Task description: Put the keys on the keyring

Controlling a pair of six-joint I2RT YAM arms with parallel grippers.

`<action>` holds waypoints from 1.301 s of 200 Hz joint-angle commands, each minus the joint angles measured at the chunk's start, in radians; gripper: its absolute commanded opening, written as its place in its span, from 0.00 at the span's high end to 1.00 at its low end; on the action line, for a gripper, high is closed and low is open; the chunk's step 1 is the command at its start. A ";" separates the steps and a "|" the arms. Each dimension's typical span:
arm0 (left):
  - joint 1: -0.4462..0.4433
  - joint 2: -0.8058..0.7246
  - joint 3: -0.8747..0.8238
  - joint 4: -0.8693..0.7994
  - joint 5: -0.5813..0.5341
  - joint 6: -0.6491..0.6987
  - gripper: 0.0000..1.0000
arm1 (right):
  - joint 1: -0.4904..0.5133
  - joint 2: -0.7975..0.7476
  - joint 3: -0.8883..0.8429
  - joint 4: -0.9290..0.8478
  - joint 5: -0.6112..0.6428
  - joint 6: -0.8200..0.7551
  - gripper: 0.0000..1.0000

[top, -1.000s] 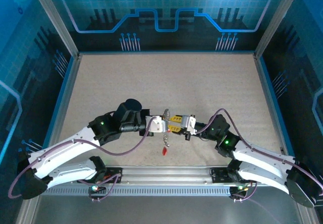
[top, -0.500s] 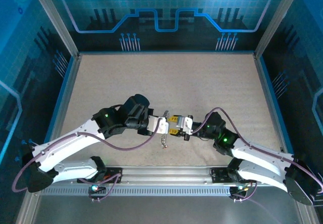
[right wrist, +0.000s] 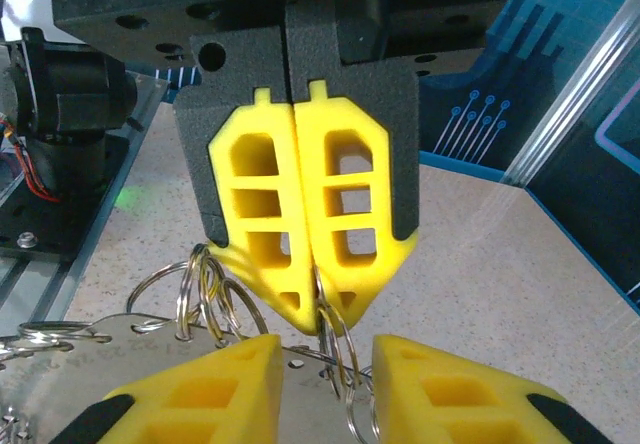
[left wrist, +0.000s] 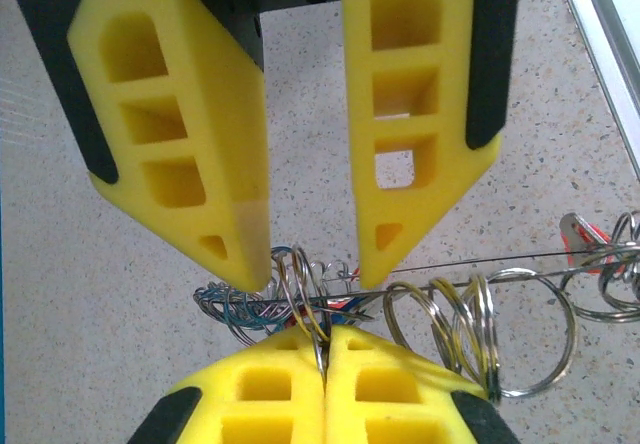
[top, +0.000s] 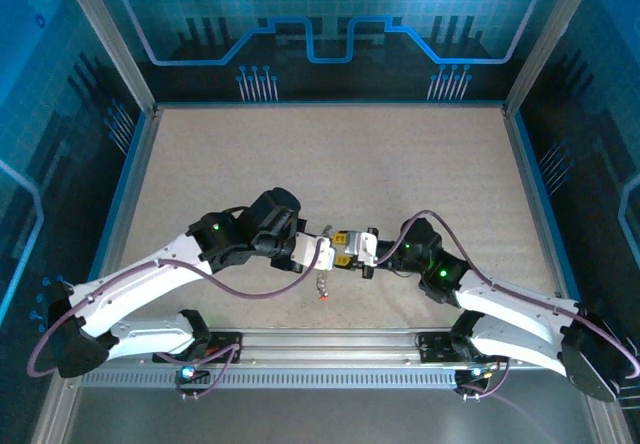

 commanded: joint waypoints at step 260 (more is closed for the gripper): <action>0.021 -0.169 -0.272 0.333 -0.059 -0.075 0.81 | -0.050 -0.078 -0.001 0.101 -0.038 0.176 1.00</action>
